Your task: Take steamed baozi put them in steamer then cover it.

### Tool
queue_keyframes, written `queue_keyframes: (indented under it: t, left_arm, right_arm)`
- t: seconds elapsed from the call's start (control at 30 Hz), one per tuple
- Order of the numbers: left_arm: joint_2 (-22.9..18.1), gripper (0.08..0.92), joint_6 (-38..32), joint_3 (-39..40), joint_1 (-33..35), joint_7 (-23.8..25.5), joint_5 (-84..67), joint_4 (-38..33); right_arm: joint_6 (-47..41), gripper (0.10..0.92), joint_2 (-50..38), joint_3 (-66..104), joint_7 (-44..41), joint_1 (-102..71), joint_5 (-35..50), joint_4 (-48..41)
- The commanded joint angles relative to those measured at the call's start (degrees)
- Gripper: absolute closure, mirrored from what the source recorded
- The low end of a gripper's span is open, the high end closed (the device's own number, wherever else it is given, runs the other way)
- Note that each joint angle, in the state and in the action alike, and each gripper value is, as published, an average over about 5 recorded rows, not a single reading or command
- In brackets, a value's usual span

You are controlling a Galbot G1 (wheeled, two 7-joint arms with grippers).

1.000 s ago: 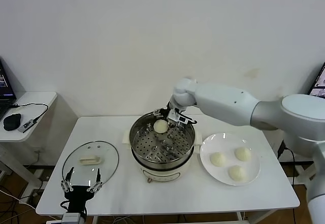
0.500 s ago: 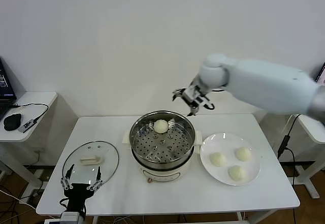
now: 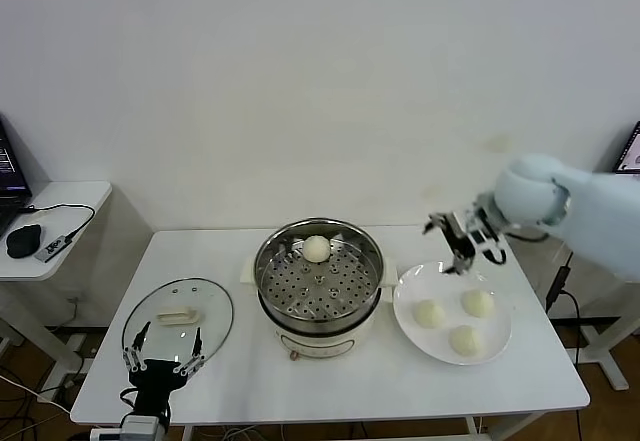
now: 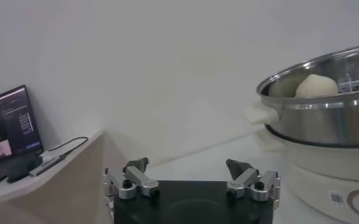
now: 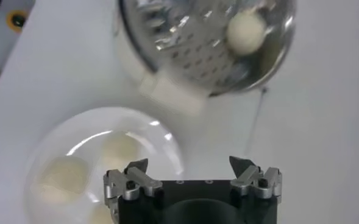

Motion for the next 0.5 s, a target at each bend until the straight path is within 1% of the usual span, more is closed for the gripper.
queue_keyframes:
  t: [0.03,0.3,0.5]
  left_arm:
    - [0.27,0.177,0.19,0.03,-0.03,0.06,0.02,-0.23]
    - [-0.34,0.177,0.30,-0.28,0.03,0.20,0.18,0.49]
    - [-0.40,0.177,0.37,-1.25,0.26,0.25,0.07,0.87]
  right_arm:
    - [-3.16,0.203,-4.83,8.03,1.46,-15.58,-4.17,-0.52]
    - [-2.51,0.203,2.90,17.90,2.44,-27.34,-7.39,-11.64]
    - [-1.64,0.203,8.22,20.23,2.16,-31.29,-8.88,-17.11]
